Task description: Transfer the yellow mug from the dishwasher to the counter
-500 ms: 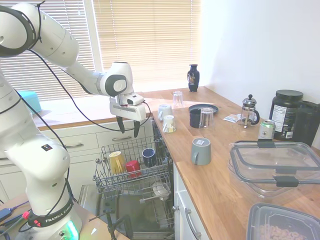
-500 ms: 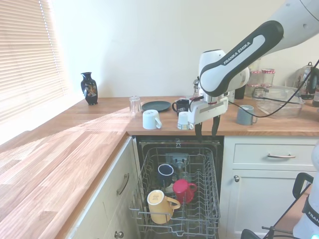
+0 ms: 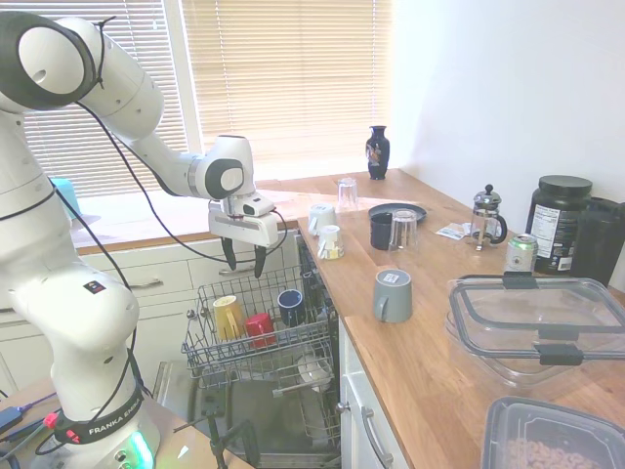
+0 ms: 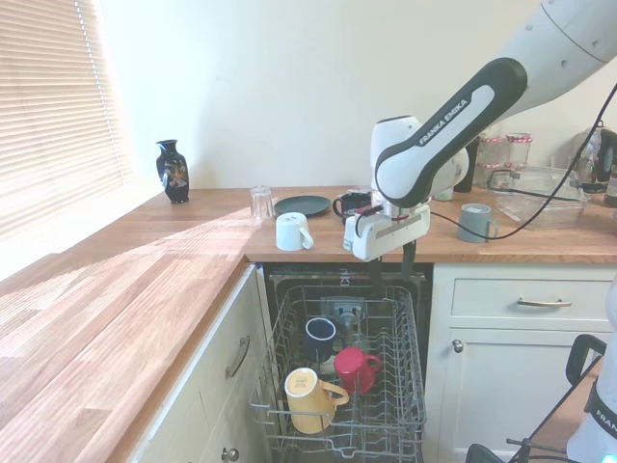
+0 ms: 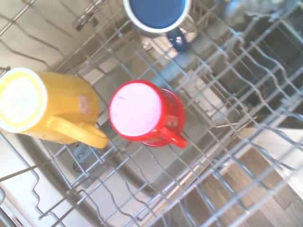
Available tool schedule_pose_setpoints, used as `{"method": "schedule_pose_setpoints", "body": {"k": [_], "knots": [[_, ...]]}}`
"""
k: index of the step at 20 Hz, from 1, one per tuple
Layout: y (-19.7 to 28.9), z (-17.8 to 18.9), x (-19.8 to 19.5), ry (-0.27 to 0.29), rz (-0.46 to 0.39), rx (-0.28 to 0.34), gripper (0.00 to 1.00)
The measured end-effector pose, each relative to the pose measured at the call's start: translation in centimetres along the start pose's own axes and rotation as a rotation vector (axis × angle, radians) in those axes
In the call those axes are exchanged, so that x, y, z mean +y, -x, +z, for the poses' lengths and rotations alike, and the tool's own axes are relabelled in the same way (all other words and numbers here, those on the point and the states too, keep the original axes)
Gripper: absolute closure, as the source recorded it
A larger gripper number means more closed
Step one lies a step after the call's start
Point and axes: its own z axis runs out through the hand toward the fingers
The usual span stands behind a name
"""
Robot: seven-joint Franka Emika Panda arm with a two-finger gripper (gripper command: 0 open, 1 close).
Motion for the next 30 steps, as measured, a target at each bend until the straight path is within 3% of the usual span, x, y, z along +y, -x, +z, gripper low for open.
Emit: {"method": "schedule_pose_setpoints", "body": {"k": [9, 18, 30], "knots": [[4.8, 2.6, -6.4, 0.070, -0.198, 0.058, 0.00], [9.4, 8.7, -12.6, 0.098, -0.396, 0.059, 0.00], [10.9, 15.3, -13.5, 0.122, -0.503, 0.048, 0.00]]}}
